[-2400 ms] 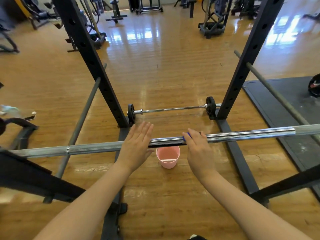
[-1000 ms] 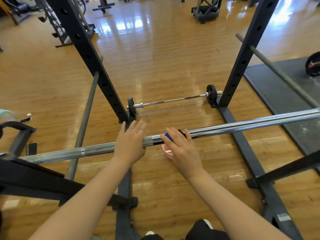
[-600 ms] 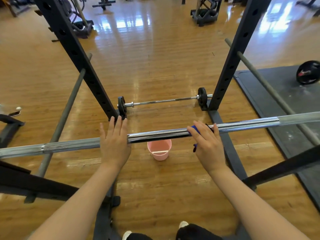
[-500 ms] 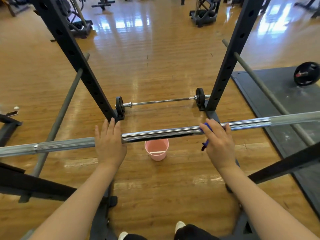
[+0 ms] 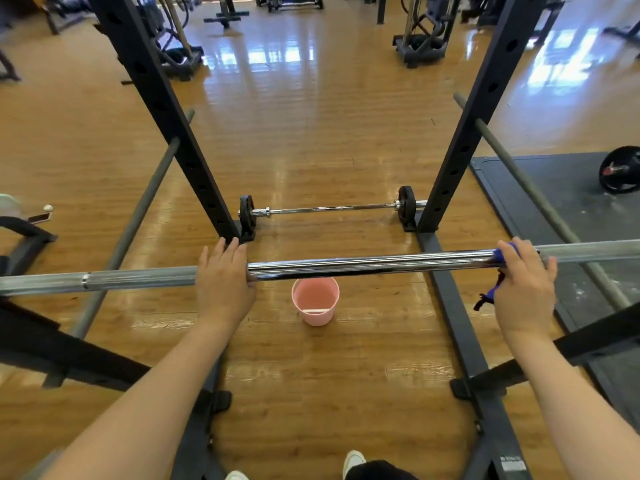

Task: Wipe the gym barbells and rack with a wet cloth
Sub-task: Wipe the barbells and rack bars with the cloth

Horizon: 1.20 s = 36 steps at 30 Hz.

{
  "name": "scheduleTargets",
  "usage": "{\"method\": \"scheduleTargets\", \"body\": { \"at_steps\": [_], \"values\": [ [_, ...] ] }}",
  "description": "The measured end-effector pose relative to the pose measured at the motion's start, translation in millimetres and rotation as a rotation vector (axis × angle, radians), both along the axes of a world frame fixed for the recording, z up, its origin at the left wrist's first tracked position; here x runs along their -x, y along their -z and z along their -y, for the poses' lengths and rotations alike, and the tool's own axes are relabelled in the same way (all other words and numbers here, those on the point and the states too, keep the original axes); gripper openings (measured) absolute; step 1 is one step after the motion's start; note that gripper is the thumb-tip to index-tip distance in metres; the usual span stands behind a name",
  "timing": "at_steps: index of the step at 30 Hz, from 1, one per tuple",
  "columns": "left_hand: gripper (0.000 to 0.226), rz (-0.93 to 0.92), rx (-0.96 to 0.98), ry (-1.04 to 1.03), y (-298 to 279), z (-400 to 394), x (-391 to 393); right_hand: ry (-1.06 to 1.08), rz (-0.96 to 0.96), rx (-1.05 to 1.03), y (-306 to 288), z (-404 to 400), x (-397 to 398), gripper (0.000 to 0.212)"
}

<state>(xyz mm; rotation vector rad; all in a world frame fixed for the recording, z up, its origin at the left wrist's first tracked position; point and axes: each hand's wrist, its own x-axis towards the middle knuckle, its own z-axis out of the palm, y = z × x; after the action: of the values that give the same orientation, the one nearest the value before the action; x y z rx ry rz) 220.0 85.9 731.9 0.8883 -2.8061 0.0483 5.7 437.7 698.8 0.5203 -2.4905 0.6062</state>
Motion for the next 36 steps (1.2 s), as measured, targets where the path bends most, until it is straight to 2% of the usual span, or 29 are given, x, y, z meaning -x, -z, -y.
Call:
{"method": "scheduleTargets", "body": {
  "at_steps": [3, 5, 9, 12, 14, 18, 20, 23, 25, 27, 30, 31, 34, 36],
  "values": [
    [0.06, 0.014, 0.019, 0.02, -3.6, 0.9, -1.1, 0.138, 0.127, 0.093, -5.6, 10.1, -5.8, 0.043],
    [0.059, 0.021, 0.035, 0.038, -4.5, 1.5, -2.5, 0.128, 0.146, 0.035, -10.9, 22.4, -13.2, 0.05],
    [0.064, 0.019, 0.031, 0.045, -6.0, 2.9, -3.8, -0.096, 0.073, -0.068, -15.9, 78.8, -58.6, 0.046],
    [0.068, 0.065, 0.013, 0.093, -6.0, 7.4, -7.6, -0.202, 0.07, -0.065, -12.3, 142.5, -104.3, 0.06],
    [0.07, 0.111, 0.023, 0.156, -8.4, 14.7, -16.4, -0.293, 0.084, -0.085, -11.3, 182.7, -129.0, 0.062],
    [0.073, 0.128, 0.111, 0.21, -8.3, 46.8, -56.9, -0.467, -0.026, -0.096, -22.3, 257.4, -173.4, 0.038],
    [0.079, 0.131, 0.14, 0.19, -8.0, 71.5, -82.2, -0.501, -0.024, -0.078, -22.1, 290.7, -195.7, 0.038],
    [0.084, 0.122, 0.132, 0.19, -4.8, 106.0, -110.5, -0.465, 0.083, -0.02, -19.8, 329.7, -224.7, 0.055],
    [0.087, 0.111, 0.14, 0.225, -5.4, 120.6, -124.5, -0.411, 0.095, 0.053, -19.3, 340.6, -233.3, 0.037],
    [0.086, 0.087, 0.123, 0.247, -5.6, 130.3, -138.4, -0.393, 0.125, 0.121, -21.0, 342.4, -237.5, 0.042],
    [0.082, 0.063, 0.081, 0.249, -6.3, 140.4, -162.0, -0.293, 0.325, 0.197, -27.4, 343.1, -246.5, 0.045],
    [0.081, 0.056, 0.064, 0.238, -5.6, 143.3, -169.8, -0.282, 0.339, 0.214, -32.4, 348.9, -257.3, 0.045],
    [0.084, 0.041, -0.029, 0.159, -3.8, 153.1, -189.2, -0.483, 0.155, 0.158, -39.5, 381.2, -303.2, 0.036],
    [0.084, 0.018, -0.099, 0.116, -7.2, 159.5, -202.0, -0.626, 0.154, 0.098, -37.5, 404.7, -329.8, 0.044]
  ]
}}
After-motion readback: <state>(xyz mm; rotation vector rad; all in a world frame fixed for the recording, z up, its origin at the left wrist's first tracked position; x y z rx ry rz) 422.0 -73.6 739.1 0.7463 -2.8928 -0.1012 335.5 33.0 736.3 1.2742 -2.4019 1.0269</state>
